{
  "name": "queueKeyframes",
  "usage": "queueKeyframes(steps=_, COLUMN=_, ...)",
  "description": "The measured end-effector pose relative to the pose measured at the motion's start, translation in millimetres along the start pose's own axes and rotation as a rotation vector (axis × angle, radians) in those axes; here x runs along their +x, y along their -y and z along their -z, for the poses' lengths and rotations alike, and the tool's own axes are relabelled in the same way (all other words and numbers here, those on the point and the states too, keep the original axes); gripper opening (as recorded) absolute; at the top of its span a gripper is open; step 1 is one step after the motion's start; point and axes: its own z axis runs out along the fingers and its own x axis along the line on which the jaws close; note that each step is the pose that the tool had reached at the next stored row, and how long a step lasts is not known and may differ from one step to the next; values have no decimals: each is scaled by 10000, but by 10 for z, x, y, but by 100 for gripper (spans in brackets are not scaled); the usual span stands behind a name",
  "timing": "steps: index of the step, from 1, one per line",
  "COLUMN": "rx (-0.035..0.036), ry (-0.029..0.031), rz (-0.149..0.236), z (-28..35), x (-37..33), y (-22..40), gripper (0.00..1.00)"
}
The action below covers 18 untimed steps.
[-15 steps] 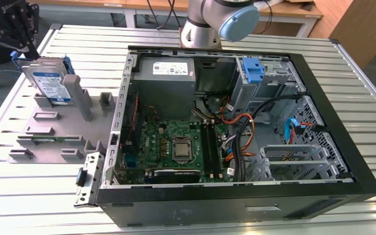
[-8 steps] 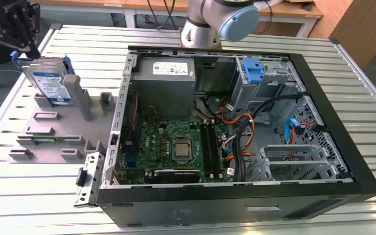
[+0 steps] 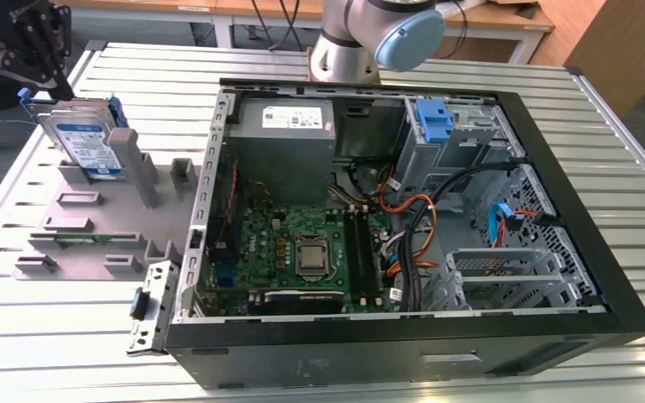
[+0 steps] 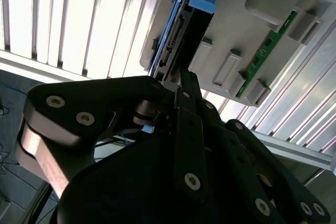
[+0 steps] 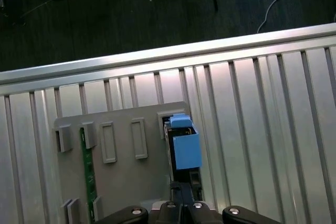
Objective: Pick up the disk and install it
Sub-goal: 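Pick up the disk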
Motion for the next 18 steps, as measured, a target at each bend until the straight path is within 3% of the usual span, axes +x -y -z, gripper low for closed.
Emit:
queueKeyframes(steps=9, rx=0, ry=12, rz=186, z=-21, x=-40, y=-5, gripper=11)
queueKeyframes(steps=18, rx=-11, ry=-6, rz=704, z=-27, x=-42, y=4, gripper=11)
